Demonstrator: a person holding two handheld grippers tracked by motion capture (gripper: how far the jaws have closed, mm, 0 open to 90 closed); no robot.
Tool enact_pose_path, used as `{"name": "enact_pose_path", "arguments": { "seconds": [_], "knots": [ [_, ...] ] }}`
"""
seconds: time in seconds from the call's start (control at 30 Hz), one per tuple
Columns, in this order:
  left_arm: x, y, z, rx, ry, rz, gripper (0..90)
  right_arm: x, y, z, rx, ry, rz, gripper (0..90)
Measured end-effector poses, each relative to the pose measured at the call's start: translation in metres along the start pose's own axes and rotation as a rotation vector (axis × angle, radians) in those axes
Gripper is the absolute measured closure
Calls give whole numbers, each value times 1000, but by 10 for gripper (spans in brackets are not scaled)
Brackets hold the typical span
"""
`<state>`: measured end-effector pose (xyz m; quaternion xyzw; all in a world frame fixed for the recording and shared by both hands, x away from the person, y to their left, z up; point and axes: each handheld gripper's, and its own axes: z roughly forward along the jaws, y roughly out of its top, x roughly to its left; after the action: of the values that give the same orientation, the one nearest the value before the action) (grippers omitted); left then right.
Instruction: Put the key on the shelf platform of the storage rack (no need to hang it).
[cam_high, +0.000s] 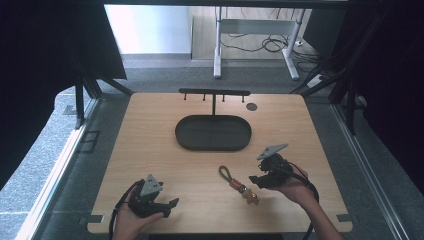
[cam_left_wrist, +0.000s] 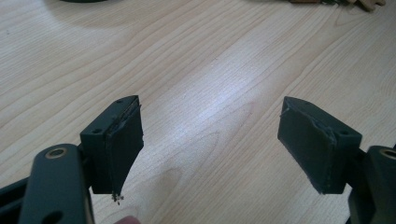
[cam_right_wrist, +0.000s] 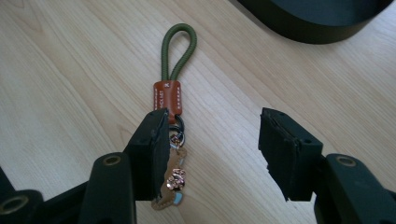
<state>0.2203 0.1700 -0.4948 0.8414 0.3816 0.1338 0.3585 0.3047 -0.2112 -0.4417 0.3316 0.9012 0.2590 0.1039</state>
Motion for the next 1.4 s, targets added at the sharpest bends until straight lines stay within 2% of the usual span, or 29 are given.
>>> {"name": "enact_pose_path", "arguments": {
  "seconds": [0.3,0.7,1.03,1.4],
  "knots": [
    [0,0,-1,1,0,2,227,8,9,10,26,26,-23,458],
    [-3,2,-1,0,-3,9,227,16,13,24,64,57,-34,466],
    [-2,1,-1,-2,-6,5,227,20,12,38,116,70,-27,474],
    [-3,2,-1,0,-7,9,227,24,15,56,173,85,-44,488]
  ]
}}
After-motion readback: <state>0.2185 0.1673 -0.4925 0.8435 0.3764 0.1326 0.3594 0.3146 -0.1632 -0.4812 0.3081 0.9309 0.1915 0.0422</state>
